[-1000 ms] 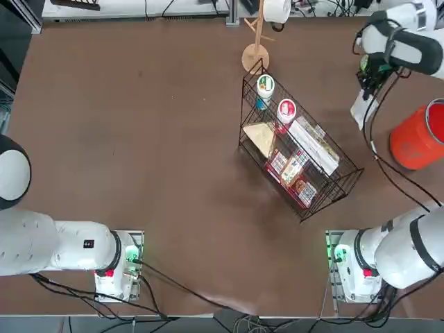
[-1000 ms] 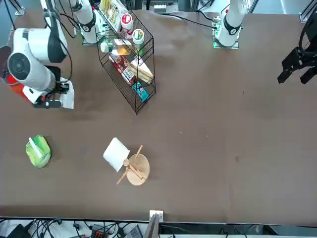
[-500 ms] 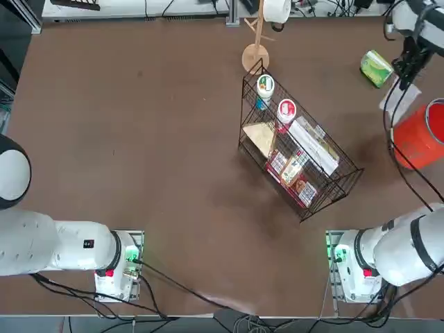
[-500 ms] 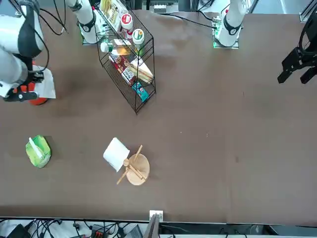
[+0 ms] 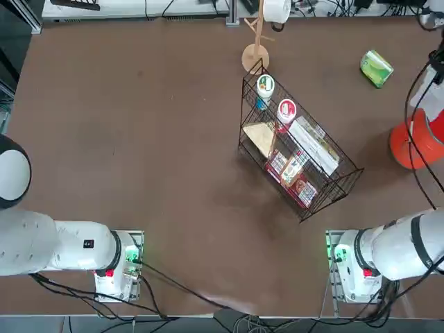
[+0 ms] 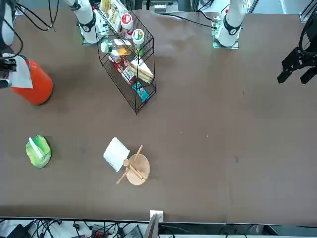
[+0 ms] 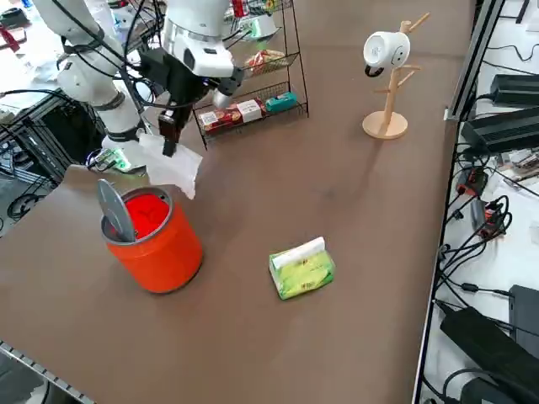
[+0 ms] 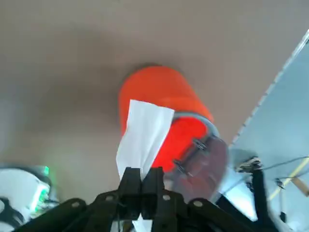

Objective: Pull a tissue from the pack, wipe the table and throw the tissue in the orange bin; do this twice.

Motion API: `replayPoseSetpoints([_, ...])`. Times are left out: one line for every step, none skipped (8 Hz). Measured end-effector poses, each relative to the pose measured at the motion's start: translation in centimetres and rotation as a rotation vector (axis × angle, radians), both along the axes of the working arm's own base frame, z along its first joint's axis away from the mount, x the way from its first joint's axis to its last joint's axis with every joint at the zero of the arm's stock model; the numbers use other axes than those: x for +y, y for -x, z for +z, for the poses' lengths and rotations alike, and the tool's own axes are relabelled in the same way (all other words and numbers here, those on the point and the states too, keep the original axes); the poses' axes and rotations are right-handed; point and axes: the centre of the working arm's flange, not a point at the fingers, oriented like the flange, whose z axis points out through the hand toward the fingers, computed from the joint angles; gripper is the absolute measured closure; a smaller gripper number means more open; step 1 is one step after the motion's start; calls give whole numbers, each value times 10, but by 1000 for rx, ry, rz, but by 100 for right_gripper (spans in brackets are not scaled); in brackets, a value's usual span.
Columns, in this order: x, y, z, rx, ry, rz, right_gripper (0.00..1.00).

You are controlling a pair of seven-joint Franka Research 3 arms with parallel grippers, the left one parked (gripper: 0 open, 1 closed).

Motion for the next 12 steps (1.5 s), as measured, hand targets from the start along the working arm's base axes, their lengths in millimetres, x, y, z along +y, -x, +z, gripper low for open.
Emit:
replayPoseSetpoints([-10, 3, 15, 17, 21, 12, 99])
replayPoseSetpoints([-19, 6, 26, 34, 35, 23, 99])
replayPoseSetpoints([-28, 10, 31, 46, 36, 25, 99])
replayPoseSetpoints([-37, 15, 31, 56, 30, 19, 99])
replayPoseSetpoints([-42, 17, 28, 68, 27, 12, 99])
replayPoseSetpoints([-44, 16, 19, 88, 28, 8, 99])
replayPoseSetpoints([-46, 14, 4, 118, 31, 2, 99])
replayPoseSetpoints([-50, 11, -13, 142, 37, 0, 99])
replayPoseSetpoints([-53, 7, -30, 160, 43, 4, 99])
replayPoseSetpoints([-53, 5, -46, 177, 46, 13, 99])
replayPoseSetpoints([-52, 3, -61, 188, 47, 25, 99])
replayPoseSetpoints([-52, 2, -75, 191, 47, 37, 98])
